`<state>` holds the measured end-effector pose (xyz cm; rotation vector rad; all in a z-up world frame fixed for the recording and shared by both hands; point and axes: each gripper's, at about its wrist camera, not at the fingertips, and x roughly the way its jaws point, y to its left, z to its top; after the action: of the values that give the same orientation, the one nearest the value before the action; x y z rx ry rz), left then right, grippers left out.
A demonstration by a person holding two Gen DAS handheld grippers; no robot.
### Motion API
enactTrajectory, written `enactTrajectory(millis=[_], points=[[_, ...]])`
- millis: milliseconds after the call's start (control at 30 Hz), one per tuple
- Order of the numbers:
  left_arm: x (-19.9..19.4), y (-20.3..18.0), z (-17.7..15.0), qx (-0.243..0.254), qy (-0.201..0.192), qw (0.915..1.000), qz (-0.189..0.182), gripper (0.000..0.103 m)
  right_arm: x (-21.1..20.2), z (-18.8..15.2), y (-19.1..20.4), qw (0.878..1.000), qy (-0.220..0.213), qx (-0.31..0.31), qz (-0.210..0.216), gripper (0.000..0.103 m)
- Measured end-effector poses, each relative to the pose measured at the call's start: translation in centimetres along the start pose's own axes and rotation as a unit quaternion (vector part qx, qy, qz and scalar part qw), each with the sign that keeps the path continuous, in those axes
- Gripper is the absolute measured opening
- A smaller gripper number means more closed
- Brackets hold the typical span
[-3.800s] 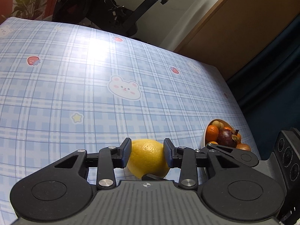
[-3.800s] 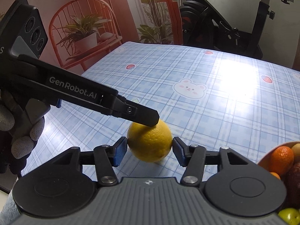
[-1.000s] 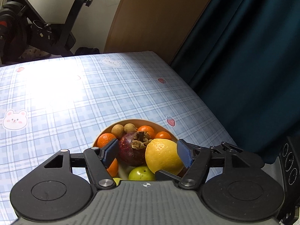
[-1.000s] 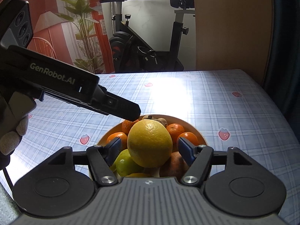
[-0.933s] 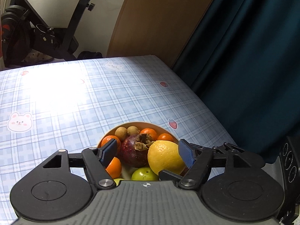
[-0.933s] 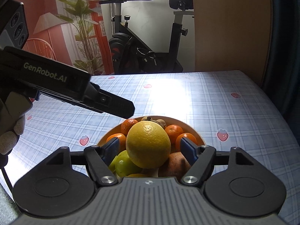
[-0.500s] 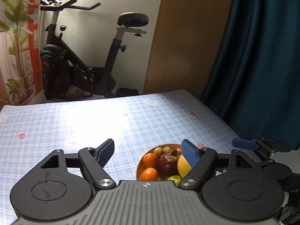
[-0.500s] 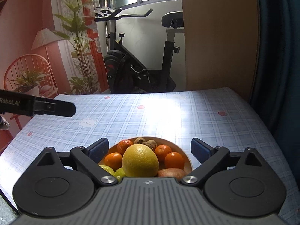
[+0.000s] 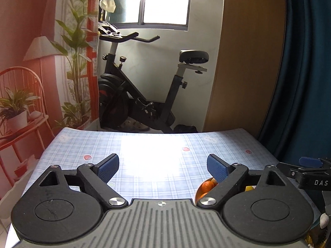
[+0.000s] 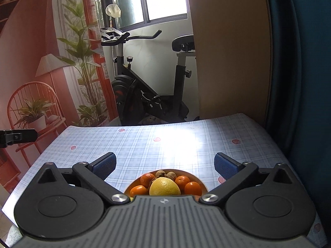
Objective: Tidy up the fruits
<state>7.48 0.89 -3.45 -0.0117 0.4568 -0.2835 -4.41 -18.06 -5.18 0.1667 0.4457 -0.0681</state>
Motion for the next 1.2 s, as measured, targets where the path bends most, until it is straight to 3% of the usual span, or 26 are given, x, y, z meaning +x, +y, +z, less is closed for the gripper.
enactTrajectory(millis=[167, 400, 1200], points=[[-2.3, -0.8, 0.2, 0.019, -0.03, 0.9991, 0.021, 0.095, -0.7, 0.6, 0.9, 1.0, -0.002, -0.006, -0.002, 0.103], [-4.0, -1.6, 0.4, 0.027, -0.045, 0.9984, 0.022, 0.095, -1.5, 1.2, 2.0, 1.0, -0.006, -0.018, -0.001, 0.103], [-5.5, -2.5, 0.5, 0.03, -0.061, 0.9972, 0.03, 0.096, -3.3, 1.7, 2.9, 0.999, -0.021, -0.03, 0.004, 0.103]])
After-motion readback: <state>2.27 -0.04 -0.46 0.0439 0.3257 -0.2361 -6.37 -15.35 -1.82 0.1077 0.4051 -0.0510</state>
